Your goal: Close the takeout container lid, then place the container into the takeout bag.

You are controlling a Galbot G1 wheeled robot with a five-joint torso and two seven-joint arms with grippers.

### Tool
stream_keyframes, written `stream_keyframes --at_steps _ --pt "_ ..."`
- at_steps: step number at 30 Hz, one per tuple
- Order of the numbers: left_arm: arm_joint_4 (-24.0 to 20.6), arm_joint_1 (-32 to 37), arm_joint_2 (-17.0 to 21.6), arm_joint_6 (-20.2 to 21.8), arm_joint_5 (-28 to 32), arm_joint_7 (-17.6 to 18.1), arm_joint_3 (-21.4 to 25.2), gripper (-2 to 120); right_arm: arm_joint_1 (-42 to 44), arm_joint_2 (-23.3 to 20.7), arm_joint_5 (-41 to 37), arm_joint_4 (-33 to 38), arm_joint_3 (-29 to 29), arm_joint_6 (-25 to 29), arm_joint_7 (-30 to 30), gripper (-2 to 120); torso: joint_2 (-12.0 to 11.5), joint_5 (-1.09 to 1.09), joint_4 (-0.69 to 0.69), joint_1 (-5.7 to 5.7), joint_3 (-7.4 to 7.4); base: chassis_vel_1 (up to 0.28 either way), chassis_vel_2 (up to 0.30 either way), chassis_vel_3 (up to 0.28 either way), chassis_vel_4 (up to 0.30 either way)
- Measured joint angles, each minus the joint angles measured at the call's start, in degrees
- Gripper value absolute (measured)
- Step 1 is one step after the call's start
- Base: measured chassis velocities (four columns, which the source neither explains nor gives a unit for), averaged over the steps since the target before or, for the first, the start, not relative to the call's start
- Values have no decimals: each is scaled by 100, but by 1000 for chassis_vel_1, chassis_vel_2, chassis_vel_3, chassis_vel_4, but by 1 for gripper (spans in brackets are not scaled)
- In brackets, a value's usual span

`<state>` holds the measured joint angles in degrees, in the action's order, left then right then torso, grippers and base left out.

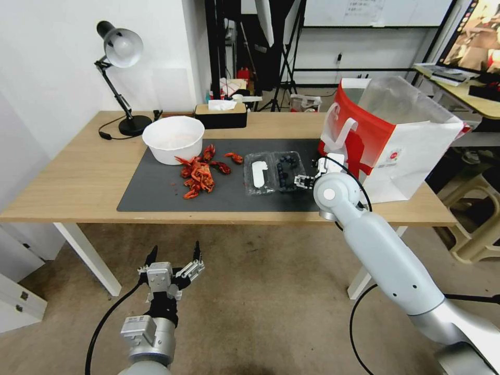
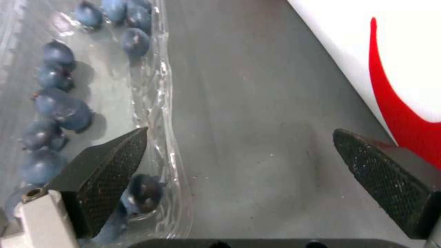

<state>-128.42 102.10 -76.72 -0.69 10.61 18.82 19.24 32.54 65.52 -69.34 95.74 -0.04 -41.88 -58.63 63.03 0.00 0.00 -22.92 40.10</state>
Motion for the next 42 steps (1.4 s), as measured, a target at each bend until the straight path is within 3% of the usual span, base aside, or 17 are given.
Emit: stream_keyframes --at_steps 9,13,14,17,18,21,23,24,25,28,31,33,42 --pt "-16 5 5 1 4 -13 8 100 132 -108 439 221 31 155 580 100 -1 0 0 0 0 0 0 0 0" --pt "-67 13 0 1 4 -17 17 100 366 -251 1126 537 37 776 1507 100 -1 -1 1 0 0 0 0 0 0" --pt "-67 13 0 1 4 -17 17 100 366 -251 1126 537 37 776 1507 100 -1 -1 1 0 0 0 0 0 0" --pt "-105 38 -4 -4 4 -16 33 100 800 -471 2290 863 72 1517 2612 100 -1 0 2 0 0 0 0 0 0" --pt "-105 38 -4 -4 4 -16 33 100 800 -471 2290 863 72 1517 2612 100 -1 0 2 0 0 0 0 0 0" --pt "-145 68 -15 -35 -1 -15 39 100 1709 -726 3455 1270 421 2774 3674 100 0 0 -2 0 0 0 0 0 0" --pt "-149 70 -15 -38 -1 -15 38 100 1821 -748 3562 1309 455 2933 3773 100 0 0 -2 0 0 0 0 0 0" --pt "-153 76 -11 -54 -2 -16 41 100 2350 -808 4006 1487 661 3673 4123 100 -1 2 -1 0 0 0 0 0 0" --pt "-153 76 -11 -54 -2 -16 41 100 2350 -808 4006 1487 661 3673 4123 100 -1 2 -1 0 0 0 0 0 0" --pt "-158 76 9 -64 0 -18 39 100 3174 -781 4584 1794 1093 4612 4339 100 -1 0 0 0 0 0 0 0 0" --pt "-158 75 14 -66 4 -25 26 100 3742 -686 4931 1940 1352 5053 4416 100 0 -2 1 0 0 0 0 0 0" --pt "-148 69 25 -70 9 -32 14 100 4463 -467 5201 2067 1631 5490 4469 100 0 2 0 0 0 0 0 0 0" --pt "-99 52 90 -79 48 -73 -27 100 6261 446 5866 2237 2290 6570 4796 100 1 0 -1 1 -1 0 0 0 0"
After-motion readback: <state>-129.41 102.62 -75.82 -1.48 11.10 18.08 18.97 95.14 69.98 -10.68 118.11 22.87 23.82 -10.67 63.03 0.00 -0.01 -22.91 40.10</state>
